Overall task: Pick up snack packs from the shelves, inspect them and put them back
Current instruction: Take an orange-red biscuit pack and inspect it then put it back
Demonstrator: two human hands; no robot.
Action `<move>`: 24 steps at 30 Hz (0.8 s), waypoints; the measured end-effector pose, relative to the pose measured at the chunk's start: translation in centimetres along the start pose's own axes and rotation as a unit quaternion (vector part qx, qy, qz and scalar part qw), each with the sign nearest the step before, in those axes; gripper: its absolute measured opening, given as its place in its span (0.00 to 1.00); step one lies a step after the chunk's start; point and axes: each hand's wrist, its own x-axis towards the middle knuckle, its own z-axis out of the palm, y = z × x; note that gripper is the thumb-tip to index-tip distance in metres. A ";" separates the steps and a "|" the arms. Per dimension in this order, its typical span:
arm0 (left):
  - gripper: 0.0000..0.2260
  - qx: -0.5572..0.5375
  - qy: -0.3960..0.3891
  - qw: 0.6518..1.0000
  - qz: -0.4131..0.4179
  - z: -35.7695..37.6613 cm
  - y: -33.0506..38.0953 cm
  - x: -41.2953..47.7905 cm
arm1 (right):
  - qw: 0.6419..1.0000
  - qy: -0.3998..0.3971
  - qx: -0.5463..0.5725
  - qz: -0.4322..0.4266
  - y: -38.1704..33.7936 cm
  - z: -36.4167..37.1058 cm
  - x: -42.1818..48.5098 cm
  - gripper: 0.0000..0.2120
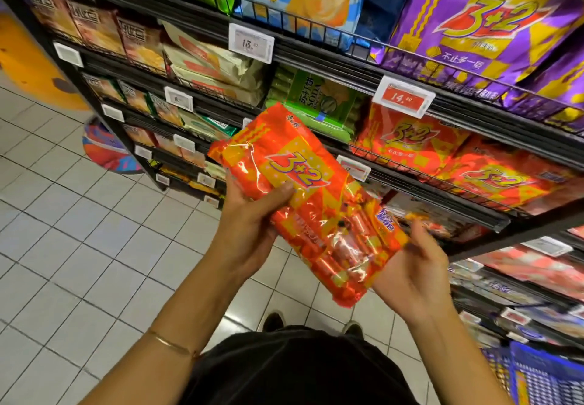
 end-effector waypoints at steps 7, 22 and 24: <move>0.29 -0.032 -0.003 0.998 -0.052 -0.3 0.9 0.6 | 0.987 -0.046 -0.151 -0.013 -2.4 0.9 1.2 0.21; 0.39 0.119 -0.075 0.990 0.009 -0.8 0.1 0.3 | 0.907 -0.058 -0.416 0.035 -2.9 2.3 3.2 0.26; 0.38 0.125 -0.085 0.988 0.011 -0.9 0.2 0.2 | 0.911 -0.065 -0.406 0.024 -2.9 2.2 3.0 0.25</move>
